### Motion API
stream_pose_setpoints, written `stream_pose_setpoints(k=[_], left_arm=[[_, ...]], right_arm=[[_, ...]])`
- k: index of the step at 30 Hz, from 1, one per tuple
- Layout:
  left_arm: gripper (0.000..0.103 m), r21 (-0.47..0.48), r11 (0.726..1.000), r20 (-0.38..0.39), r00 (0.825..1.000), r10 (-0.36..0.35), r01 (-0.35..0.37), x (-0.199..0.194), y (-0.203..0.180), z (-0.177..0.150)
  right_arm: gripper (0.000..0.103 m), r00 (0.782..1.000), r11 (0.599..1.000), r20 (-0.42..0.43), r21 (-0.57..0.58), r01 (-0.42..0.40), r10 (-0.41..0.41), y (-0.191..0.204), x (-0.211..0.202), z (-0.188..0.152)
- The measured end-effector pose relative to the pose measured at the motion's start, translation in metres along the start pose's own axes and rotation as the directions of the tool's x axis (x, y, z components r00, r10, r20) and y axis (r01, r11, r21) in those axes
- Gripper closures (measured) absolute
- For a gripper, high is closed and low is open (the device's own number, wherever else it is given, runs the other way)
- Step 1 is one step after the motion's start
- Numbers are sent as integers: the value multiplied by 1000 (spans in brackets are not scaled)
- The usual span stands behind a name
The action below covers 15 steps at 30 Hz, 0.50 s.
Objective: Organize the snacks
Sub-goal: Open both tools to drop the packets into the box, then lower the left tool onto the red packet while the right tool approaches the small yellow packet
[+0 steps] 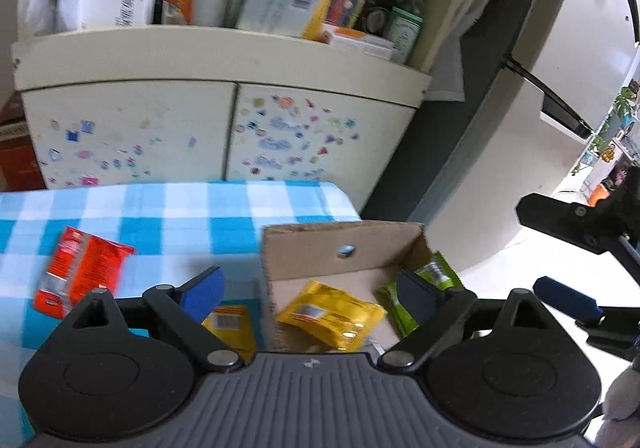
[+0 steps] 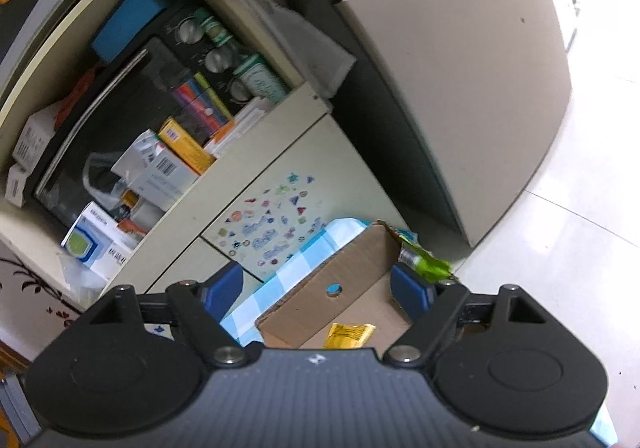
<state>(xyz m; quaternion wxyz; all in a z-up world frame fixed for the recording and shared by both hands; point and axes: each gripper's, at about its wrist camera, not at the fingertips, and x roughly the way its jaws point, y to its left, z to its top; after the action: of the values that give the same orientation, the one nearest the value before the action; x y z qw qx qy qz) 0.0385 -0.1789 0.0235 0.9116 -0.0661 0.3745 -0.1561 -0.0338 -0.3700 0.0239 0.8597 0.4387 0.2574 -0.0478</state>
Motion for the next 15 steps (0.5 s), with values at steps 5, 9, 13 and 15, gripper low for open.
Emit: stream_pose_setpoints(k=[5, 9, 13, 15], left_arm=[[7, -17, 999, 15, 999, 49, -48, -10, 30, 6], [7, -52, 994, 19, 995, 94, -93, -15, 57, 11], [7, -69, 989, 22, 991, 134, -132, -20, 77, 13], [6, -71, 987, 18, 989, 149, -147, -21, 86, 12]], right_arm=[[22, 1000, 996, -7, -81, -24, 24, 17, 3, -6], [21, 999, 992, -18, -116, -46, 44, 28, 8, -12], [20, 997, 988, -35, -142, -66, 61, 38, 13, -19], [19, 996, 985, -41, -151, -79, 73, 42, 15, -22]])
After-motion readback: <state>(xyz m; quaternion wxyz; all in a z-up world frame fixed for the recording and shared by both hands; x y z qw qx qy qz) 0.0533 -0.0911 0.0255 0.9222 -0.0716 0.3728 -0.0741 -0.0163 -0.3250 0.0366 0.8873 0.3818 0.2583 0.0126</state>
